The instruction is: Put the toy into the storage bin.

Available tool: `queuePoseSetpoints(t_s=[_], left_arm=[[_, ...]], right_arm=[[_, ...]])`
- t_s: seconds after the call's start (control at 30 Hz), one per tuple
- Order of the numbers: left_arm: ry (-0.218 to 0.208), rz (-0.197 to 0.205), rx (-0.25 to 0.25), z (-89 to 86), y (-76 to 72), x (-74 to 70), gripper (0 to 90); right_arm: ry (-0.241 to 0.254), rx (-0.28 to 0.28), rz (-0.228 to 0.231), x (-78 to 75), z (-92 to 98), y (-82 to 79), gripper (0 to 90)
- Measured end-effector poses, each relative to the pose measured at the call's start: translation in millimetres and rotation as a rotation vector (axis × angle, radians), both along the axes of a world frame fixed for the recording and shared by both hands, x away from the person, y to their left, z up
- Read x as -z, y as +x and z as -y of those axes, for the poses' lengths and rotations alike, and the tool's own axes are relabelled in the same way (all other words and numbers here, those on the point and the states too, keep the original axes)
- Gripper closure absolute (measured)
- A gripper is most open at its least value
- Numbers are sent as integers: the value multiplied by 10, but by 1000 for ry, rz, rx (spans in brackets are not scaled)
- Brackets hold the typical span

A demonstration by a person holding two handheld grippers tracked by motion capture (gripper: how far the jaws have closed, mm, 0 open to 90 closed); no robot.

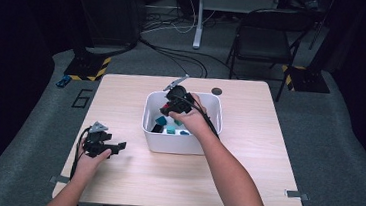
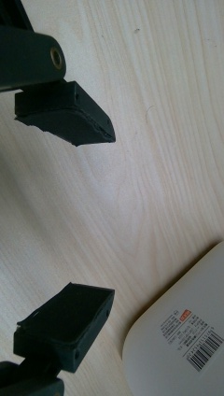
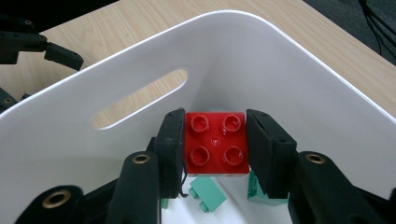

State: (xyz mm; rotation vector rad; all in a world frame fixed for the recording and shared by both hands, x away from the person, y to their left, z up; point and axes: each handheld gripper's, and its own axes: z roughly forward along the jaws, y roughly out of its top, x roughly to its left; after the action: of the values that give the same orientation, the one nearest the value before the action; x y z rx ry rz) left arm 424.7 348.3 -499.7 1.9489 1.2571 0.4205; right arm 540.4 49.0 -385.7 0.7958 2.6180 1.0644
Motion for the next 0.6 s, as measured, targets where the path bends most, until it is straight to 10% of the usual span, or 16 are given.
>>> queuePoseSetpoints(t_s=[0.6], left_arm=[[-1,5,-3,-1,0,2,206]], right_arm=[[-3,-4,31,-221,140,-225,447]])
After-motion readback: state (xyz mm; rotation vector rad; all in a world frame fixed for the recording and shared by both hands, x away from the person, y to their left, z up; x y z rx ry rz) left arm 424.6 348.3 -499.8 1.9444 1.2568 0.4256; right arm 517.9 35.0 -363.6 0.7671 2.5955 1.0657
